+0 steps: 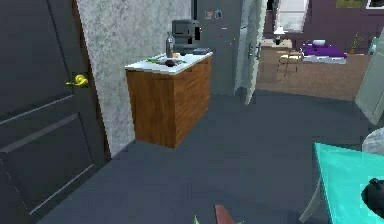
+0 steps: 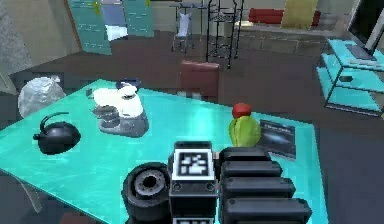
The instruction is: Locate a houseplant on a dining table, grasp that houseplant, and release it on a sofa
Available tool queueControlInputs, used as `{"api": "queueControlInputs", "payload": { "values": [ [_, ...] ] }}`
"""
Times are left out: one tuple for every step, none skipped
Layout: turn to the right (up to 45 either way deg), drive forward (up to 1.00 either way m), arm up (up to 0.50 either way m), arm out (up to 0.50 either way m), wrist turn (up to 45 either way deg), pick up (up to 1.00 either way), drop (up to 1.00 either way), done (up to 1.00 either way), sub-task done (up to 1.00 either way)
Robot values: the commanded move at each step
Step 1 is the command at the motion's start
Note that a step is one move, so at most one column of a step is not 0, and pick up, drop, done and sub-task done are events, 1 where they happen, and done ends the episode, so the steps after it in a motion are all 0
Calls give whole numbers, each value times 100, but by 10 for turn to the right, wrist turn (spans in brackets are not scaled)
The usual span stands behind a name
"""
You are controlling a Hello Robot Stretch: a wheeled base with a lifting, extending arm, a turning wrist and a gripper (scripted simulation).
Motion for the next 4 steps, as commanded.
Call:
{"api": "queueControlInputs", "payload": {
  "values": [
    [-450,0,0,0,0,0,0,0,0],
    [-450,0,0,0,0,0,0,0,0],
    [-30,0,0,0,0,0,0,0,0],
    [0,25,0,0,0,0,0,0,0]
  ]
}}
